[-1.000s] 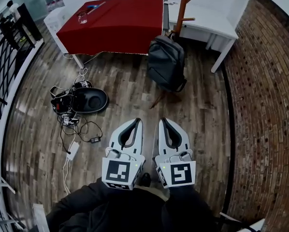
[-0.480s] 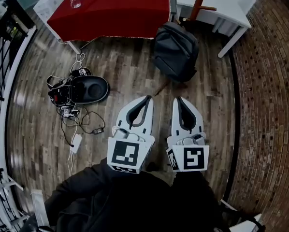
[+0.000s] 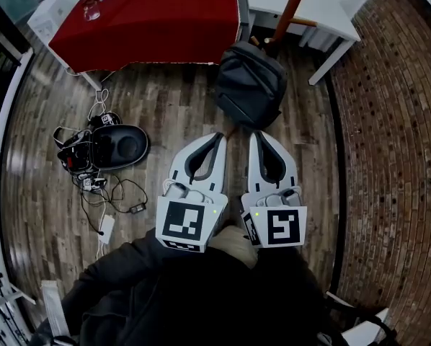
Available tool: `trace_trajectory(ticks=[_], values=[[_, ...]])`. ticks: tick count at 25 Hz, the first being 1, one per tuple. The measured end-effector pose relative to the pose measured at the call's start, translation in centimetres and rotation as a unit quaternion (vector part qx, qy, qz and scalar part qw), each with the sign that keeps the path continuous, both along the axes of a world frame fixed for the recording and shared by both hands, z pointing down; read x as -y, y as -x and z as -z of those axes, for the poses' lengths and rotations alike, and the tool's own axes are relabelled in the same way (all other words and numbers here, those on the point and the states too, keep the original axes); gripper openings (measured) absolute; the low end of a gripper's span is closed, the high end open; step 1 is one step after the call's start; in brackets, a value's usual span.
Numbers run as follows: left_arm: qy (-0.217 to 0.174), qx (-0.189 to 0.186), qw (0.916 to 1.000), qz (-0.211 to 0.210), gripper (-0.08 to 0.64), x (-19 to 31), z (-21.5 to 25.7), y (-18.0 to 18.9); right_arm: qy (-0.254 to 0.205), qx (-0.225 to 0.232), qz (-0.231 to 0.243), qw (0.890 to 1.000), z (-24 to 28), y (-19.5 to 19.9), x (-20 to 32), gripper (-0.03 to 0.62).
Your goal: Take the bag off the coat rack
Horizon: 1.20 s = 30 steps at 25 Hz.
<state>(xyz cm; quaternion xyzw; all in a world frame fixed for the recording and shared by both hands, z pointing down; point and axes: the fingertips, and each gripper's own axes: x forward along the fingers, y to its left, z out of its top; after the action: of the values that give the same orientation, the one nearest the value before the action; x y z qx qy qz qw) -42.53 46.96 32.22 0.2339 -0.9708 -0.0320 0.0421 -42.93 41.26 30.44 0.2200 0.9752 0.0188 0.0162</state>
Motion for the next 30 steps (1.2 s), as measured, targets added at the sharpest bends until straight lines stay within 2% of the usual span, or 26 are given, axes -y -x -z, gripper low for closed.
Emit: trace_trajectory(ticks=[6, 10, 23, 30], values=[[0.013, -0.004, 0.9999, -0.008, 0.011, 1.5, -0.8, 2.3, 0.001, 0.018, -0.02, 1.0, 0.2, 2.4, 2.0, 0.008], [0.027, -0.01, 0.9995, -0.009, 0.011, 2.9, -1.6, 4.8, 0.012, 0.015, -0.021, 1.0, -0.8, 5.0, 3.5, 0.008], [0.047, -0.029, 0.9983, -0.017, 0.011, 10.9, -3.4, 17.5, 0.035, -0.013, -0.021, 0.999, -3.3, 17.5, 10.9, 0.008], [0.051, -0.022, 0.9984, -0.007, 0.011, 13.3, -2.7, 21.8, 0.037, -0.003, -0.008, 0.999, -2.6, 22.2, 13.3, 0.008]])
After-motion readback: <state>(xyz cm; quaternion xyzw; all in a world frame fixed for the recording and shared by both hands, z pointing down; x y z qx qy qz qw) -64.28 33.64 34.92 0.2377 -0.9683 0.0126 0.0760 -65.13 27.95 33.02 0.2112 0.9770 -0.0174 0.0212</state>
